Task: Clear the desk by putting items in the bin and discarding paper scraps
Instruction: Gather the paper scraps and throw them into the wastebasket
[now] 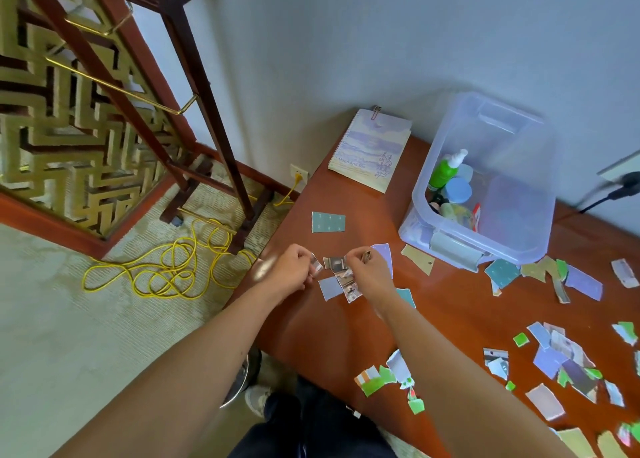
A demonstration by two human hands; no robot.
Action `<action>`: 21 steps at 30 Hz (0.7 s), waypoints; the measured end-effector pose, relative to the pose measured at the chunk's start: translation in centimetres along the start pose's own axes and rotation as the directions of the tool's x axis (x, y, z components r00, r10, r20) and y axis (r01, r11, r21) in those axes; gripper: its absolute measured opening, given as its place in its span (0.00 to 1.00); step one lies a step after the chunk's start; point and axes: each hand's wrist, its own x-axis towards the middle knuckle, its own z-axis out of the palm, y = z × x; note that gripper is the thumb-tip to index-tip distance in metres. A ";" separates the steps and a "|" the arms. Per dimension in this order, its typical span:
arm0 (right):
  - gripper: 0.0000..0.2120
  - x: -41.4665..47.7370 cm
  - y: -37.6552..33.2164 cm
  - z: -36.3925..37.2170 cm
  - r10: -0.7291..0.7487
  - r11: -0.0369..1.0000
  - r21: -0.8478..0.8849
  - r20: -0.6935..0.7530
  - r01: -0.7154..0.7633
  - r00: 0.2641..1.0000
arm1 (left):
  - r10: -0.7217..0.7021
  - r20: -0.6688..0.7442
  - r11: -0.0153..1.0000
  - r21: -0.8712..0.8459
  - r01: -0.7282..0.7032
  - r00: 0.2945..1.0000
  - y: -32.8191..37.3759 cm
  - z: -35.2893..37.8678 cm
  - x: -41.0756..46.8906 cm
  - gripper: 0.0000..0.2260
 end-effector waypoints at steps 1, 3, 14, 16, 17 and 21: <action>0.08 0.4 0.0 -0.1 -0.033 0.996 -0.081 0.013 0.034 0.999 | 0.037 -0.008 0.995 0.090 -0.037 0.999 0.1 -0.1 0.2 0.07; 0.11 0.9 0.0 -0.1 -0.081 0.962 -0.256 0.050 0.091 0.995 | 0.105 0.015 0.962 0.252 -0.105 0.994 0.2 -0.4 0.6 0.04; 0.19 2.1 -0.8 -0.1 -0.161 0.707 -0.677 0.128 0.205 0.979 | 0.248 0.167 0.584 0.760 -0.285 0.954 0.5 -1.3 2.7 0.16; 0.17 2.2 -1.0 -0.1 -0.170 0.691 -0.692 0.124 0.208 0.978 | 0.252 0.176 0.548 0.785 -0.290 0.952 0.8 -1.4 3.0 0.13; 0.15 2.2 -1.0 -0.1 -0.171 0.686 -0.697 0.121 0.206 0.978 | 0.252 0.175 0.535 0.794 -0.288 0.952 0.9 -1.5 3.1 0.12; 0.12 2.3 -1.1 0.1 -0.155 0.695 -0.694 0.110 0.187 0.982 | 0.262 0.170 0.508 0.812 -0.286 0.950 1.0 -1.6 3.4 0.11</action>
